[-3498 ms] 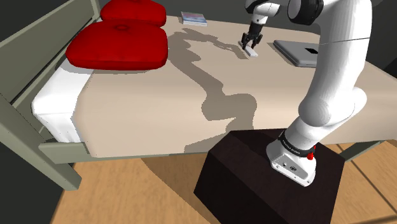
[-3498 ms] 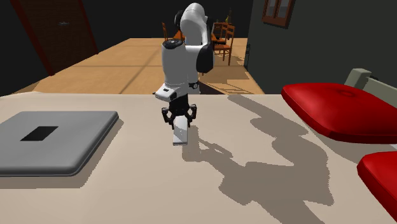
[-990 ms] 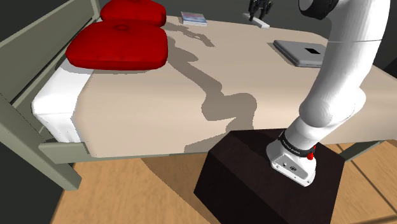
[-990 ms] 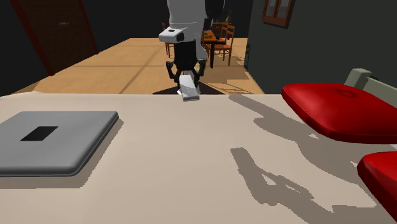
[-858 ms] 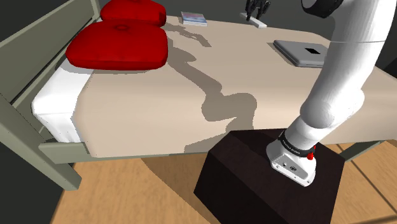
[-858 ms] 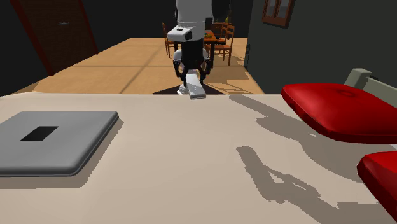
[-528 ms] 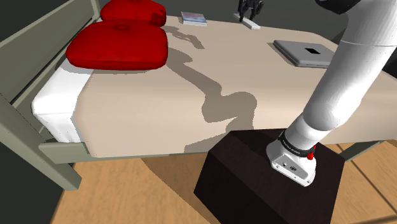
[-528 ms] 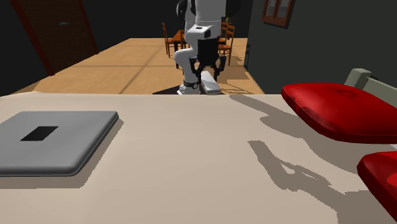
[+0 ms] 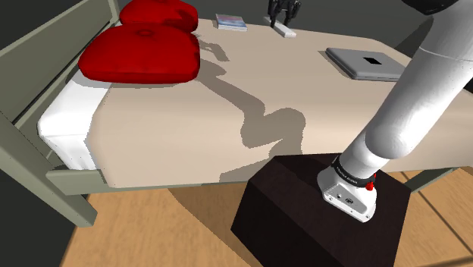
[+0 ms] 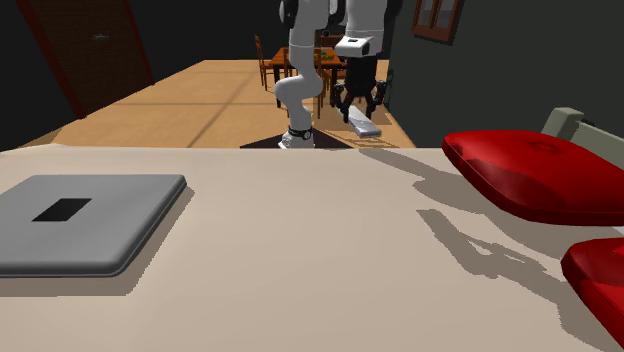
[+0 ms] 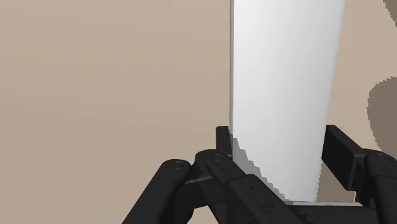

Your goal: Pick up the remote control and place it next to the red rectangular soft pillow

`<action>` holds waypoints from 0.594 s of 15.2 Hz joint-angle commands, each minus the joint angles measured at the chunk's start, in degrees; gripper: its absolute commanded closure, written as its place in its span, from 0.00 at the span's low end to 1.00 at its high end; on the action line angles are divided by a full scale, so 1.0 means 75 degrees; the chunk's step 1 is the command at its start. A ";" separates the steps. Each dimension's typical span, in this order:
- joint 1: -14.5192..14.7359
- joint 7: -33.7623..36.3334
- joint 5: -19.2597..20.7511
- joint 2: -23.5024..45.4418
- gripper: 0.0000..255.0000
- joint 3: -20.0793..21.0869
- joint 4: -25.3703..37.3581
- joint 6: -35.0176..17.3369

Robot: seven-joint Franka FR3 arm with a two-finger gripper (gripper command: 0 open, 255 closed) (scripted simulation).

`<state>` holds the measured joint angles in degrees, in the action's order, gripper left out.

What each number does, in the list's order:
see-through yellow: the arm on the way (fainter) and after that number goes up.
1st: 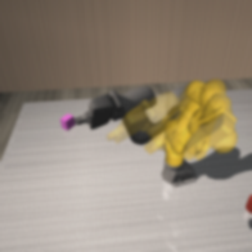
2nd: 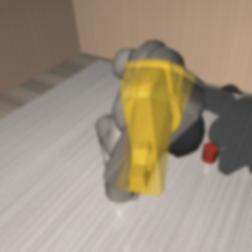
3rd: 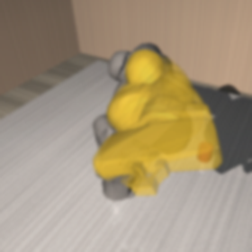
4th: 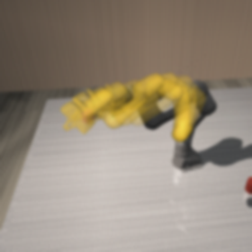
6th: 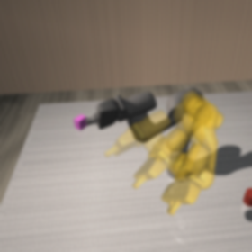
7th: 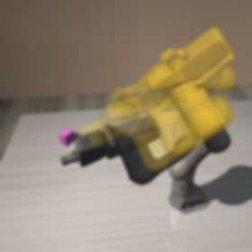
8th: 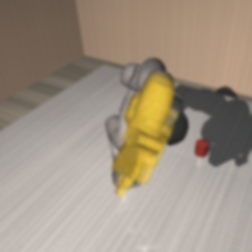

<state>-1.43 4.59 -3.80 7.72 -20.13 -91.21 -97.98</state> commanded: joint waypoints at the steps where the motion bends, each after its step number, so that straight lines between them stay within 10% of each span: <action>1: 0.0239 0.0408 0.0079 -0.0180 1.00 0.0159 -0.0268 -0.0117; 9: 0.1040 0.1861 0.0214 -0.0477 1.00 0.0803 -0.0616 -0.0228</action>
<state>5.79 17.36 -2.22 4.07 -14.60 -95.97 -99.71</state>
